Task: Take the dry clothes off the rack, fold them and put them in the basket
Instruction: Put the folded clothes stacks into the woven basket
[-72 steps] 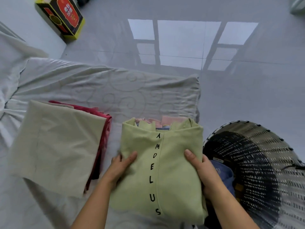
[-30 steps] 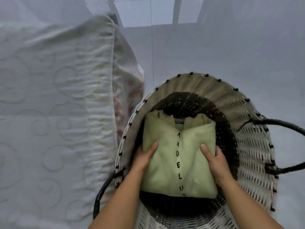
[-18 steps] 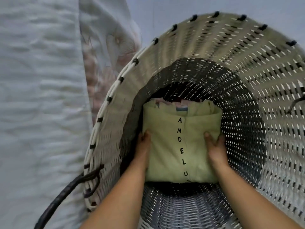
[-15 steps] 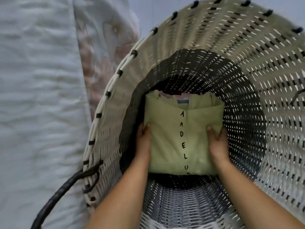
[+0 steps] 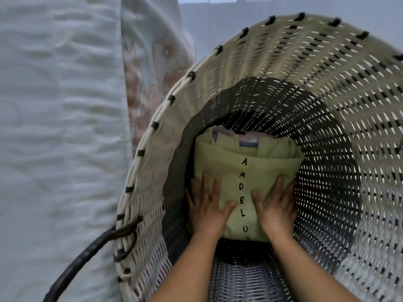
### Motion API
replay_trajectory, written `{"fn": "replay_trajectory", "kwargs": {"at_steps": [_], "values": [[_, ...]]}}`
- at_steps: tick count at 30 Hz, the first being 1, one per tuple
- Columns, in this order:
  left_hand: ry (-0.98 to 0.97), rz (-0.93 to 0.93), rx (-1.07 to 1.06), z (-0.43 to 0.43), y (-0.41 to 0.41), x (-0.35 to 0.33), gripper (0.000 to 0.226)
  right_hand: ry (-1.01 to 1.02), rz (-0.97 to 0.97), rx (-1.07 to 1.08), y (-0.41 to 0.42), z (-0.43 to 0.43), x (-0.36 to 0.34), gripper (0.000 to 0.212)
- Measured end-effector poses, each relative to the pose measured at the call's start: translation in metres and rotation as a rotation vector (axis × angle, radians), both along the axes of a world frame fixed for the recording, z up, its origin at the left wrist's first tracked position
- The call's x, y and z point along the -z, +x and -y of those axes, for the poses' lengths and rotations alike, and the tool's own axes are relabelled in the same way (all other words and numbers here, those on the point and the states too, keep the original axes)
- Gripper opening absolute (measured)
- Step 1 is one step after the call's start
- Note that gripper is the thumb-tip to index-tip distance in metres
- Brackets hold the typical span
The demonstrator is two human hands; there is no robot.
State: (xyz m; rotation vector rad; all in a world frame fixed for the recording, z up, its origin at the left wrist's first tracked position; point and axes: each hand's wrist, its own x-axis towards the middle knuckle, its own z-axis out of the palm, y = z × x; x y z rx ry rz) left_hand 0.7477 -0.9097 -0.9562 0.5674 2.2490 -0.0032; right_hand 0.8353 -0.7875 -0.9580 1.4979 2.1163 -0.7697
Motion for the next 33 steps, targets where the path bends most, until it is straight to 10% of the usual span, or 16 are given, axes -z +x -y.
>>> {"fn": "replay_trajectory", "kwargs": {"at_steps": [5,9,15,22,27,30,33], "values": [[-0.067,0.158,-0.059,-0.027,-0.020,-0.051,0.090,-0.168,0.084,-0.032,-0.006,-0.028,-0.025,0.079],[0.315,0.170,-0.208,-0.025,-0.033,-0.154,0.102,-0.151,-0.129,0.201,-0.013,-0.013,-0.085,0.066],[0.868,-0.322,-0.247,0.072,-0.095,-0.271,0.063,-0.178,-0.552,0.437,-0.079,0.056,-0.195,0.022],[0.791,-0.626,-0.387,0.223,-0.217,-0.342,0.062,-0.352,-0.970,0.319,-0.195,0.167,-0.291,0.025],[0.584,-0.853,-0.649,0.351,-0.306,-0.372,0.083,-0.675,-0.828,0.152,-0.262,0.271,-0.313,0.093],[0.336,-0.791,-0.857,0.421,-0.349,-0.369,0.090,-0.788,-0.725,0.146,-0.296,0.312,-0.314,0.075],[0.405,-0.473,-1.039,0.457,-0.379,-0.361,0.072,-0.830,-0.648,0.145,-0.326,0.332,-0.304,0.102]]}}
